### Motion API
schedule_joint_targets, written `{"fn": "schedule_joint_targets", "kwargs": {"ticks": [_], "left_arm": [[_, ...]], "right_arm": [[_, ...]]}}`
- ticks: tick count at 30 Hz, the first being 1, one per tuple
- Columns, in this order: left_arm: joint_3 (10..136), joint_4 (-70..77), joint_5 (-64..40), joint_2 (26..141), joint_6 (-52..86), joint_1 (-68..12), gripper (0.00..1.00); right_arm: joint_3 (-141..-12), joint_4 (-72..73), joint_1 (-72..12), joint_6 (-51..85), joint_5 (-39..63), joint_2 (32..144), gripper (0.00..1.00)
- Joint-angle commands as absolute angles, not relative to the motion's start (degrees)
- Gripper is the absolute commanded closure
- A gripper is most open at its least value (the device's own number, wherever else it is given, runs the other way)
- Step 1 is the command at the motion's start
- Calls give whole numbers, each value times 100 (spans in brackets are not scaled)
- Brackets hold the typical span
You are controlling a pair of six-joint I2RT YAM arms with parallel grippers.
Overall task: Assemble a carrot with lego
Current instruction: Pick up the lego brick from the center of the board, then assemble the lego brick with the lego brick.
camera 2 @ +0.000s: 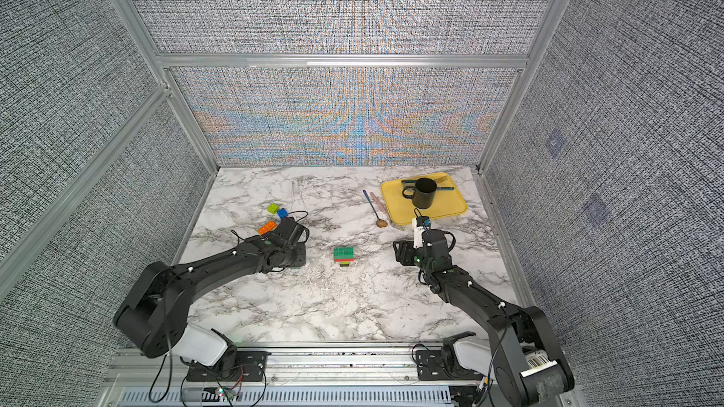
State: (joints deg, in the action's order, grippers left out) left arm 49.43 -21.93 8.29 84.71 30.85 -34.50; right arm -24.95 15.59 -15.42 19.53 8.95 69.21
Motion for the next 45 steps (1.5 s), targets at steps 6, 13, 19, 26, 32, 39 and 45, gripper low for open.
{"fn": "schedule_joint_targets", "kwargs": {"ticks": [6,13,19,26,32,39,45], "left_arm": [[5771,-2727,-1107,7655,267,-3570,75],[6779,-3909,-1674,8102,-2234,-3874,75],[7479,-4463,-1662,8950,-3482,-3885,74],[8014,-4248,-2100,9810,-3846,-3943,74],[8413,-4435,-2089,10341,-4087,-4112,74],[8717,-4706,-1836,10737,-4149,-4157,74],[8841,-4751,-1920,10884,-4228,-4166,74]], "right_arm": [[-2775,1421,-1532,1725,848,6970,35],[-2696,2021,-1443,1698,2940,7029,35],[-2557,1812,-1334,1866,3676,6887,35],[-2452,1117,-947,1864,3318,6667,35],[-2398,985,-856,1823,2993,6465,35],[-2384,1013,-844,1820,2940,6513,35],[-2383,1086,-848,1855,2970,6609,35]]}}
